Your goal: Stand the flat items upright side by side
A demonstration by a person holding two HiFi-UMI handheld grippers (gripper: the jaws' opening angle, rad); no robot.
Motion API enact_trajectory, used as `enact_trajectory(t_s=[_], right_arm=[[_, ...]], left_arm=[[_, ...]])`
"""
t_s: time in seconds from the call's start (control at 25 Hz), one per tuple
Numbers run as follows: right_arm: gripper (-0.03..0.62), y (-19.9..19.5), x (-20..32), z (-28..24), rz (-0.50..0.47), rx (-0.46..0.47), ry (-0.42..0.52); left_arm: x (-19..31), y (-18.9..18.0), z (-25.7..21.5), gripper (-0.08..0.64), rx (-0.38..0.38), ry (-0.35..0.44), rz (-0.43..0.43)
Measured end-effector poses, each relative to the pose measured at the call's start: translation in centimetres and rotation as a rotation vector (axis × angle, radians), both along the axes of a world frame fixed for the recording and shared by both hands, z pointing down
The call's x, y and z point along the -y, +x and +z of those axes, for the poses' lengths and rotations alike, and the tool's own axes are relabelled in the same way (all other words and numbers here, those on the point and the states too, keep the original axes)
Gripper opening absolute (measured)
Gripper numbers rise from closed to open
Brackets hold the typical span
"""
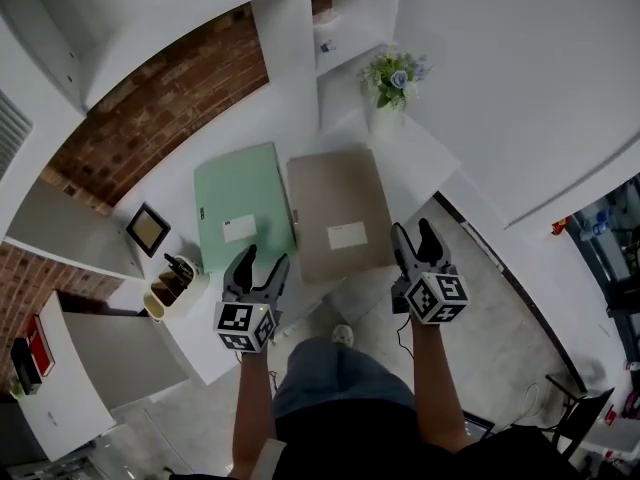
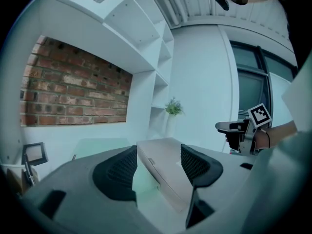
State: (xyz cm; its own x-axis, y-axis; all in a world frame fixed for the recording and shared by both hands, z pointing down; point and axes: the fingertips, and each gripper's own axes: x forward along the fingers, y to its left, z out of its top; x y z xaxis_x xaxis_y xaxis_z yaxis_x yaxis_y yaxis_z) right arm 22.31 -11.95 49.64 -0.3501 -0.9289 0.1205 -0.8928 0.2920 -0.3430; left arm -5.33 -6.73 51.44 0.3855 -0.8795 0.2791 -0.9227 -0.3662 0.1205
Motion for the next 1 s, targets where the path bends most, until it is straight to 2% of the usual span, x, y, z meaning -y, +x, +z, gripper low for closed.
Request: enact_trajectory(t_s=[0.36,0.68,0.84,1.0], right_arm=[[0.256,0.1,2.0,0.2,-0.014,0.002,-0.020],[0.256,0.2,4.3,0.3,-0.010,-0.030,-0.052],[0.256,-0.6,5.9,0.6,-0.050,-0.069,-0.093],[0.256,-1.4,7.9,1.4,-0.104,-0.109,-0.156]], left_arm=[[2.5,1.8,0.7,0.252,0.014,-0.057,0.026],[5.9,3.7,2.2,0.252,0.007,-0.126,0.091],[8.3,3.9,3.3,0.252,0.020,-0.191,0.105],[10.3,3.9,4.9,0.255,0.031,-0.308,0.109]])
